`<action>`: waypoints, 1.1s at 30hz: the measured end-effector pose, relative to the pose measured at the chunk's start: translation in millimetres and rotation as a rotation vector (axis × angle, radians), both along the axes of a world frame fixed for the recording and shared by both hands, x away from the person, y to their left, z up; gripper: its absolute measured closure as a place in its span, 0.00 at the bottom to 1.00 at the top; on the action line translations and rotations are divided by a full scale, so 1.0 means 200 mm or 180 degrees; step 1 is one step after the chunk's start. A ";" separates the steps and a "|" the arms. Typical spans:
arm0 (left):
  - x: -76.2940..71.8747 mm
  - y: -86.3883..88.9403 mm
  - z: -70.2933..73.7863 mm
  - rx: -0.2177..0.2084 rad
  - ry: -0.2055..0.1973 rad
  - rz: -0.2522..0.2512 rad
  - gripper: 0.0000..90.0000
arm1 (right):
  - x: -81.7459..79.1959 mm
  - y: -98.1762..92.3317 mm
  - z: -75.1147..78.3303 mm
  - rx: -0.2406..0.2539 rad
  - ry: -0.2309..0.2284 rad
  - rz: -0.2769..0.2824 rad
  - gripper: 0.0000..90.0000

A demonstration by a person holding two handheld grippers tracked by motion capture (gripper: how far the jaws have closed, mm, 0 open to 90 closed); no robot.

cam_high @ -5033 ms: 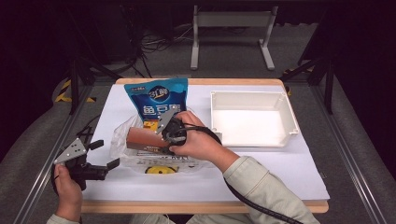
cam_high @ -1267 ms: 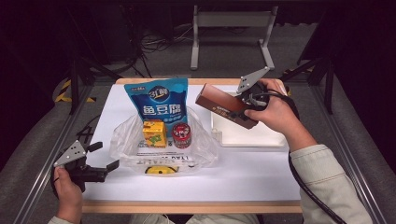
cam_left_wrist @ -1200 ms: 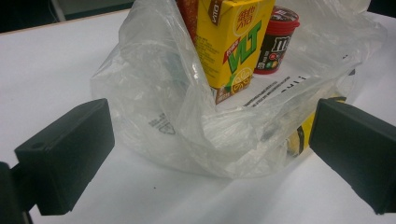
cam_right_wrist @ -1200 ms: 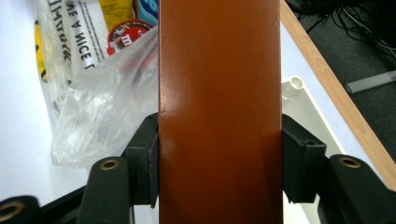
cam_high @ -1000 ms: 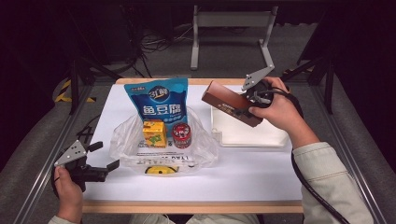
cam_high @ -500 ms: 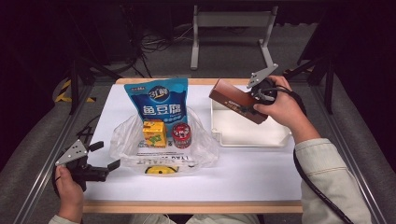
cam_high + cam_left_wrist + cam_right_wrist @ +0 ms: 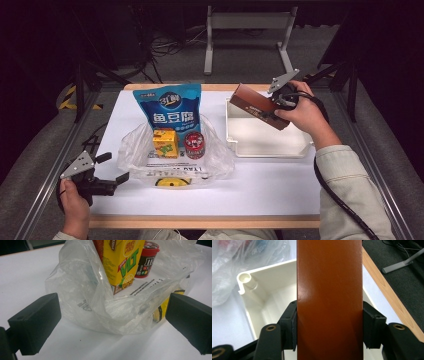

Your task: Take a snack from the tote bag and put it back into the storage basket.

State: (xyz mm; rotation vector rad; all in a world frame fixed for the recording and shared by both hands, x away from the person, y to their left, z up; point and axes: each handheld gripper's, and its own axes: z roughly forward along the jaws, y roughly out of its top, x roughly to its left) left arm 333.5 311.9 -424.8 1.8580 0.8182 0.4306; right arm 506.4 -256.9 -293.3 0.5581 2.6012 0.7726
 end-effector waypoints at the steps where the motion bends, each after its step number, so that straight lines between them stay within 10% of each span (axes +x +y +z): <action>1: 0.00 0.00 0.00 -0.0009 0.0003 0.0009 0.01 | 0.01 -0.01 -0.01 0.0006 0.0005 0.0000 0.47; 33: -0.11 0.05 -0.01 0.0055 0.0038 0.0154 0.01 | 0.16 -0.05 -0.25 -0.0092 0.0158 0.0055 0.47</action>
